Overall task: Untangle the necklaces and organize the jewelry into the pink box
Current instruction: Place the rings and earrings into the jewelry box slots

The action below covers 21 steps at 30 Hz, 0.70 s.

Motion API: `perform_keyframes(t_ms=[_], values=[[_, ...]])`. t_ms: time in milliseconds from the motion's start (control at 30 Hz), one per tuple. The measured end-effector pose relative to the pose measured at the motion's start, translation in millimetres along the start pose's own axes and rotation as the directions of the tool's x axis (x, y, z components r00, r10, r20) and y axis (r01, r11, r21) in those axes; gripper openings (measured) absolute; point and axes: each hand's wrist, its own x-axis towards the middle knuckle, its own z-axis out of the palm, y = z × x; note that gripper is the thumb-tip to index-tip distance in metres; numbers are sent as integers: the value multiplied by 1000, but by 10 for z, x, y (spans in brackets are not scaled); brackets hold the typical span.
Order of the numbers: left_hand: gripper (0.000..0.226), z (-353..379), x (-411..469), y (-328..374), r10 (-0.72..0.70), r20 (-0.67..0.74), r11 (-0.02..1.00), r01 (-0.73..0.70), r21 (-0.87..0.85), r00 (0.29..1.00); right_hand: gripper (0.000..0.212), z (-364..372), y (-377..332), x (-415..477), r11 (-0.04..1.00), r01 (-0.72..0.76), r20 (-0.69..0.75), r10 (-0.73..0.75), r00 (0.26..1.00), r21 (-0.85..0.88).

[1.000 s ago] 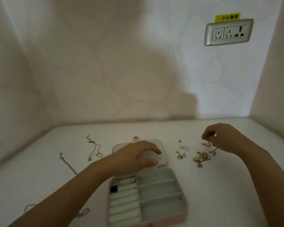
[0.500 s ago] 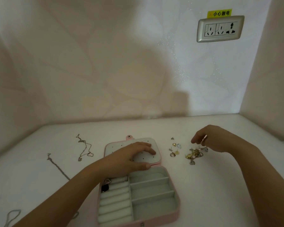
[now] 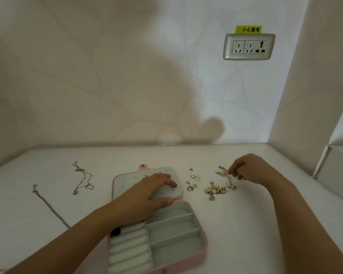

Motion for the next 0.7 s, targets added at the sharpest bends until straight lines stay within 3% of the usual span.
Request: perform_keyframes(t_ms=[133, 267, 533, 700], values=[[35, 32, 9, 48, 10, -7, 1000, -10, 1, 1000, 32, 86, -102, -37, 984, 136, -16, -135, 991, 112], [35, 38, 6, 56, 3, -19, 1000, -3, -4, 1000, 11, 290, -333, -88, 963, 257, 94, -264, 960, 76], [29, 14, -14, 47, -48, -37, 997, 46, -66, 998, 7, 548, -428, -112, 955, 295, 112, -291, 950, -20], [17, -180, -160, 63, -119, -177, 981, 89, -170, 977, 4, 536, -514, -151, 952, 300, 88, -294, 952, -64]])
